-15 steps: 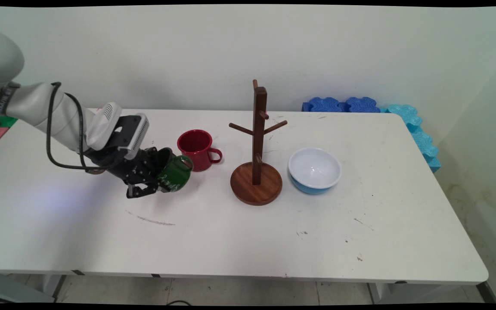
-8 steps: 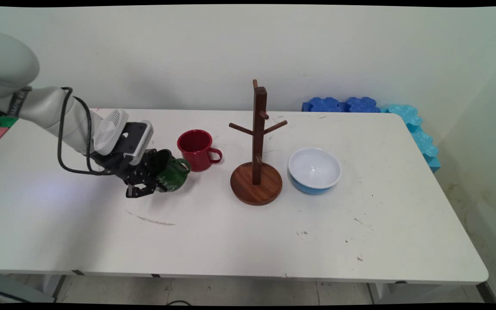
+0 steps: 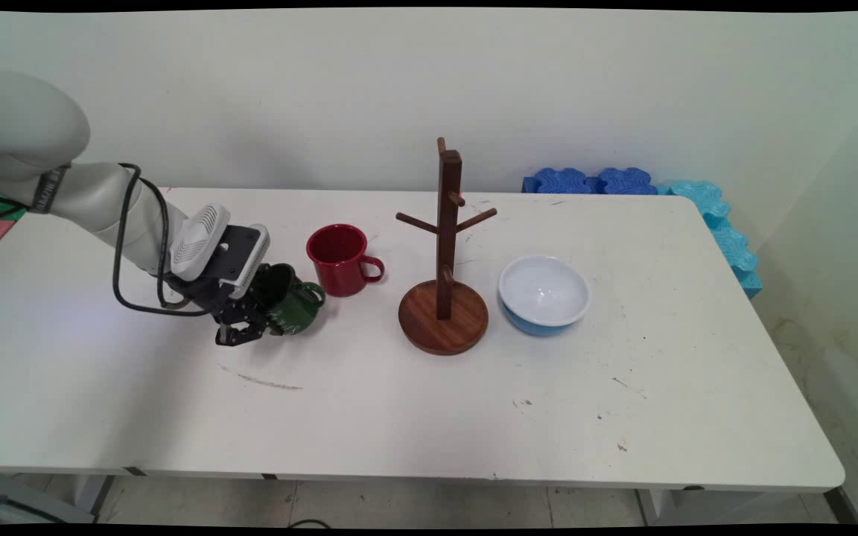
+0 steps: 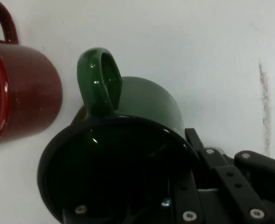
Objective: Place the picked object on the table
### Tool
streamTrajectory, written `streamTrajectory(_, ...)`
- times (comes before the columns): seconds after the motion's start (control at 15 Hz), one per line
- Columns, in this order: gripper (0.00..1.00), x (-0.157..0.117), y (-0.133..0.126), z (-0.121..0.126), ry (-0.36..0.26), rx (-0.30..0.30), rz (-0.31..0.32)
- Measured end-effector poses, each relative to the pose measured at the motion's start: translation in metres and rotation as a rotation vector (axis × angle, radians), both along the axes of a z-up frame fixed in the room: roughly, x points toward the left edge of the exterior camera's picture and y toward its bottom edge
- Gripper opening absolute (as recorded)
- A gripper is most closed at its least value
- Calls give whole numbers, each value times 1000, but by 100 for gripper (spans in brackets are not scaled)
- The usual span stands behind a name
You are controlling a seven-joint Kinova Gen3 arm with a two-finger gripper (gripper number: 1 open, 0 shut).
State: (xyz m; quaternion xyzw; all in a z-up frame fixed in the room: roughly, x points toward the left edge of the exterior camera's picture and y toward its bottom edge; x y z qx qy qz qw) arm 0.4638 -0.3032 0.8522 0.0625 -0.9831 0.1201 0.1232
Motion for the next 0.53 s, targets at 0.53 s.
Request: streamTrajectory(0.53, 0, 2, -3, -13, -48, -4, -12)
